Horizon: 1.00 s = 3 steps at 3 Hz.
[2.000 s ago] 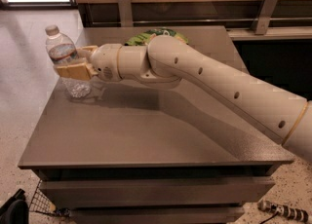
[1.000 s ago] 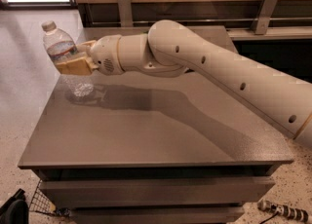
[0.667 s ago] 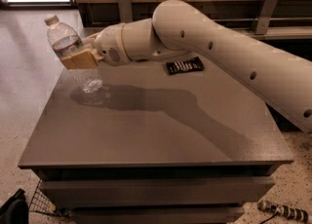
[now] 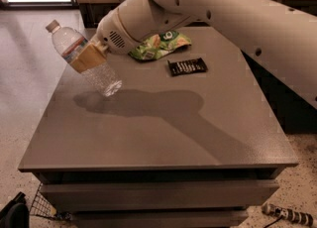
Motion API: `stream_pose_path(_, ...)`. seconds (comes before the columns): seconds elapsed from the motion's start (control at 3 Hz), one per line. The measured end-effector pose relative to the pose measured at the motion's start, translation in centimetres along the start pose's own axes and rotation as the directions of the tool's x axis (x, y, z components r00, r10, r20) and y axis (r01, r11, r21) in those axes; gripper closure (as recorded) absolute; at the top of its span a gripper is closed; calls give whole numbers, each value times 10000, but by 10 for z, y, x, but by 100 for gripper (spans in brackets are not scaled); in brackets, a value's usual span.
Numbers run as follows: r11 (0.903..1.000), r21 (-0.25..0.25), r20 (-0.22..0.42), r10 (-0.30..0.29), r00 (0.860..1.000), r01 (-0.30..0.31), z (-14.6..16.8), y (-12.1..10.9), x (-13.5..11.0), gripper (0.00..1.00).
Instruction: Knock water bottle over
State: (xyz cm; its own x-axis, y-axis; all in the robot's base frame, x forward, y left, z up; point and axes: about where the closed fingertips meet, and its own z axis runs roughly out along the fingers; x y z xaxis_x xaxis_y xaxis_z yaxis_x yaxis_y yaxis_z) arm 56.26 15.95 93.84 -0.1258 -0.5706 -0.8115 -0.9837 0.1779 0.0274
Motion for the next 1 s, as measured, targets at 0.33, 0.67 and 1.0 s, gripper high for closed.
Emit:
stream_pose_path(0.33,9999,143,-1191,92,9928,-75,-4,5,7,100)
stream_pose_path(0.67,9987,509,-2572,223,9661,-95,-4,8,20,100)
stream_pose_path(1.0,9970,771,-3412,360,9393,-102,-4,7,31,100)
